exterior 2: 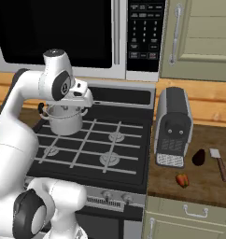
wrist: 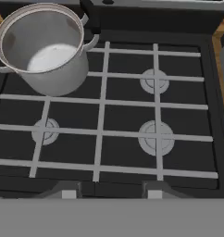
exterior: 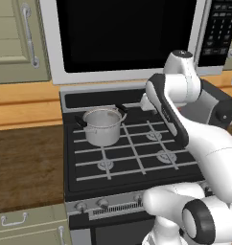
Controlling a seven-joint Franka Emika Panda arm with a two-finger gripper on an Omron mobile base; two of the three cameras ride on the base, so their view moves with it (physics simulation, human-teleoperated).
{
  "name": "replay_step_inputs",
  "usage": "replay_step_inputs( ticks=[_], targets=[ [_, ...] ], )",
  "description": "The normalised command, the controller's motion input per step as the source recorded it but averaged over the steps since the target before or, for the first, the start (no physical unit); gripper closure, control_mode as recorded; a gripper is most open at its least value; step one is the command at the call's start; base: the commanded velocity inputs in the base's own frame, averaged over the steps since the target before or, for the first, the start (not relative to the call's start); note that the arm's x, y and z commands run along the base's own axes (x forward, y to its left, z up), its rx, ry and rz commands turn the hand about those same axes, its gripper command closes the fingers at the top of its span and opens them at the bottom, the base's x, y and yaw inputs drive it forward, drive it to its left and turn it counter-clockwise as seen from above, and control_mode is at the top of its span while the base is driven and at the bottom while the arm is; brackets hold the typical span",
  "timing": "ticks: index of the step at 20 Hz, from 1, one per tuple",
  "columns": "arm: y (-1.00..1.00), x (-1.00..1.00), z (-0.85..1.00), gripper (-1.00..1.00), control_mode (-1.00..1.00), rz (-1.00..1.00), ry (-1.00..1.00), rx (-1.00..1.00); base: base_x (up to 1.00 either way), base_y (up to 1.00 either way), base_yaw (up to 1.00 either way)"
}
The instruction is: Put the bell pepper and avocado in the pot. Retrieve the spatula and lightly stir the vegetables in the pot.
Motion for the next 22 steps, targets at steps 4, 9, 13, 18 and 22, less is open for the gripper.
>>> replay_step_inputs(
  ticks=[4, 9, 13, 18, 22],
  targets=[
    [-0.18, -0.36, -0.07, -1.0, -1.0, -0.02, 0.0, 0.0, 0.0, 0.0, 0.0],
    [-0.96, -0.55, -0.26, -1.0, -1.0, -0.05, -0.01, 0.0, 0.0, 0.0, 0.0],
    [-1.0, -0.37, -0.34, -1.0, -1.0, -0.06, 0.0, 0.0, 0.0, 0.0, 0.0],
    [-1.0, -0.05, -0.42, -1.0, -1.0, -0.09, 0.04, 0.0, 0.0, 0.0, 0.0],
    [-1.0, 0.0, -0.56, -1.0, -1.0, -0.09, 0.11, 0.0, 0.0, 0.0, 0.0]
  ],
)
